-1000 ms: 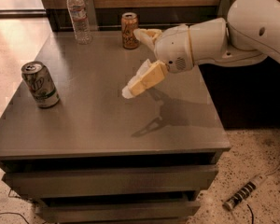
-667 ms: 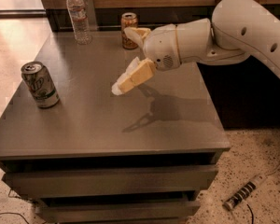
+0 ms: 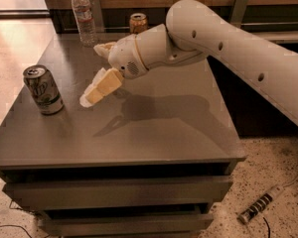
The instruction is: Knock 7up can over
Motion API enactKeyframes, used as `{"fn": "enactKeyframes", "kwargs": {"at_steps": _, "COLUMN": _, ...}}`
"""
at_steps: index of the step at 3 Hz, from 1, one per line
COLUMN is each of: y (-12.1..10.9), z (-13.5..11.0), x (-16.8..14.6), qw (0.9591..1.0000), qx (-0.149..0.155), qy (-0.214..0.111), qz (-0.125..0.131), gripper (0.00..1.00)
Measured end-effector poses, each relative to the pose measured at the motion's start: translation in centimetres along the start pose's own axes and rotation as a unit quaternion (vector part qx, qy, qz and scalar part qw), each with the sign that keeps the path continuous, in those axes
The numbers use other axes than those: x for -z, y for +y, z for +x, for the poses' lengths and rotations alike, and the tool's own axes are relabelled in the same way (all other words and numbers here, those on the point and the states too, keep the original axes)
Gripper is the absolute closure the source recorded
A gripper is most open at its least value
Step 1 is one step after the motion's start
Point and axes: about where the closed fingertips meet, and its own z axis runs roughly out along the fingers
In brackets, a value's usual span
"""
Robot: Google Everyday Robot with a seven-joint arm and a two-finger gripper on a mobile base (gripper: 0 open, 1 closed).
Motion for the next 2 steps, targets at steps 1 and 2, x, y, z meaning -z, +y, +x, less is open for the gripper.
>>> {"fn": "enactKeyframes", "kwargs": {"at_steps": 1, "y": -0.2, "z": -0.6, "x": -2.5, "qw": 0.9997, "qx": -0.004, "qy": -0.008, "qz": -0.023, "gripper": 0.00}}
{"fn": "enactKeyframes", "kwargs": {"at_steps": 2, "y": -0.1, "z": -1.4, "x": -4.8, "qw": 0.9986, "qx": -0.006, "qy": -0.028, "qz": -0.044, "gripper": 0.00}}
